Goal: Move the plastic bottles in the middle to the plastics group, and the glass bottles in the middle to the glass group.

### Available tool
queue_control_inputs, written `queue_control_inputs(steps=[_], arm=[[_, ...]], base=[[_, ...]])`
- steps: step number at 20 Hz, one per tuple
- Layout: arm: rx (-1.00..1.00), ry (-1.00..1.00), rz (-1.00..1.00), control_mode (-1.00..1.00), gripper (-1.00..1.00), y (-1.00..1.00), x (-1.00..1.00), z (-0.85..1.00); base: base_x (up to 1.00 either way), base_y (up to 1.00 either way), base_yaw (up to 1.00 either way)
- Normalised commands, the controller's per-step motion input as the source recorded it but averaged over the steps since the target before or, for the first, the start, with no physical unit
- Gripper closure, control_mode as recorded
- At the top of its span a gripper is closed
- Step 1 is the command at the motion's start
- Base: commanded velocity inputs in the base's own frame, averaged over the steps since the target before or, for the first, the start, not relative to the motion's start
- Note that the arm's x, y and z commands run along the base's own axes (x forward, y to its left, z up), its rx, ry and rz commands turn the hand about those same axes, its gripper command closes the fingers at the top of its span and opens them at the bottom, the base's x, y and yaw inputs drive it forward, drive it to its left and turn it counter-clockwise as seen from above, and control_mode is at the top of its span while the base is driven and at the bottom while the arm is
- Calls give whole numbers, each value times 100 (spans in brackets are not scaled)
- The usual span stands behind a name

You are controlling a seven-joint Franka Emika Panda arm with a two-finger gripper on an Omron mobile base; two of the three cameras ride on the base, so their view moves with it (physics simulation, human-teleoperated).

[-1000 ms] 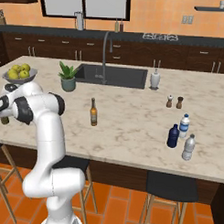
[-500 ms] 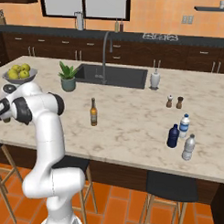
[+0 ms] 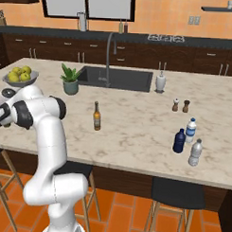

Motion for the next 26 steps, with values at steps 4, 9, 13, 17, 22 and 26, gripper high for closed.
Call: queue_control_inputs(steps=[4, 9, 13, 17, 22, 26], arm=[[0, 0, 0, -100, -100, -1, 0, 0], [0, 1, 0, -100, -100, -5, 0, 0], [0, 0, 0, -100, -100, -7, -6, 0], [0, 0, 0, -100, -100, -13, 0, 4], [1, 0, 0, -100, -100, -10, 0, 32], [1, 0, 0, -100, -100, -14, -5, 45]], base=[[0, 0, 0], [0, 0, 0], [0, 0, 0], [0, 0, 0], [0, 0, 0], [0, 0, 0]])
